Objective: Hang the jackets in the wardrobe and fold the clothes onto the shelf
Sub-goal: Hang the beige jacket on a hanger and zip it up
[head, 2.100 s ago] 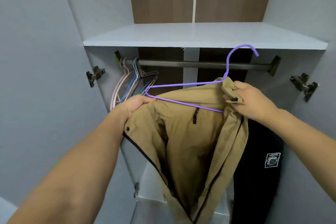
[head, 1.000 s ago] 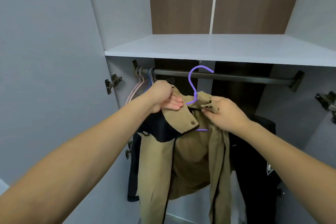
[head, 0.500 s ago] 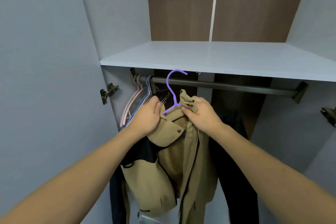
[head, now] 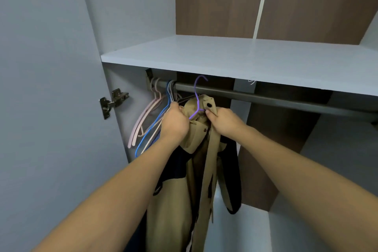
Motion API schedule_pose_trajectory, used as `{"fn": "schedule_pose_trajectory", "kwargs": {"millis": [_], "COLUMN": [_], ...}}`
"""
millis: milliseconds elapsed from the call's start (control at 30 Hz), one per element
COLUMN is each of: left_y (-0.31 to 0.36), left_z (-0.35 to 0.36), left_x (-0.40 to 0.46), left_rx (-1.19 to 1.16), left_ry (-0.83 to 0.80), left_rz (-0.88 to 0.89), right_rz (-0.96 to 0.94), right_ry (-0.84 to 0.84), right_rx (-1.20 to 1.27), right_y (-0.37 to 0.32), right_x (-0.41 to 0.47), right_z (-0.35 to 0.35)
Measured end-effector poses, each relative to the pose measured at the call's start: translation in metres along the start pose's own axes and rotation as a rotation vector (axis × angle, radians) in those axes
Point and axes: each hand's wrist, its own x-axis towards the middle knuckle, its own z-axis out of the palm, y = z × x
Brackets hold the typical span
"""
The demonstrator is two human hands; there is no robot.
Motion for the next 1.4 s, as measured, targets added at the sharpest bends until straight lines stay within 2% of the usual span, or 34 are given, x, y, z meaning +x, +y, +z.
{"fn": "schedule_pose_trajectory", "kwargs": {"millis": [233,500,667,733,800,833,933,1000,1100,1200,1400], "left_y": [-0.002,-0.047,-0.065,-0.07,-0.07,-0.066,-0.038,-0.025,-0.043,-0.076,-0.122], "left_z": [0.056,0.11,0.126,0.13,0.128,0.126,0.115,0.115,0.125,0.137,0.156], "left_x": [0.049,0.071,0.075,0.077,0.079,0.083,0.095,0.1,0.094,0.085,0.054], "left_rx": [0.017,0.018,0.088,0.201,0.285,0.222,-0.175,-0.237,-0.089,0.003,0.383], "left_ry": [0.051,0.168,0.329,0.446,0.585,0.609,0.54,0.529,0.548,0.63,0.76], "left_rz": [-0.018,0.045,0.22,0.347,0.395,0.365,0.21,0.217,0.284,0.457,0.656], "right_rz": [-0.046,-0.169,-0.232,-0.247,-0.246,-0.252,-0.324,-0.392,-0.429,-0.379,-0.325], "right_ry": [0.037,0.115,0.233,0.273,0.301,0.311,0.306,0.298,0.261,0.256,0.364], "right_rx": [-0.011,0.049,0.141,0.249,0.421,0.524,0.742,0.784,0.934,1.112,1.189], "right_y": [0.039,0.088,0.109,0.117,0.128,0.133,0.149,0.158,0.171,0.185,0.203], "right_x": [0.063,0.097,0.112,0.116,0.12,0.12,0.12,0.118,0.117,0.12,0.128], "right_z": [0.011,0.067,0.106,0.119,0.133,0.138,0.149,0.156,0.174,0.197,0.24]}}
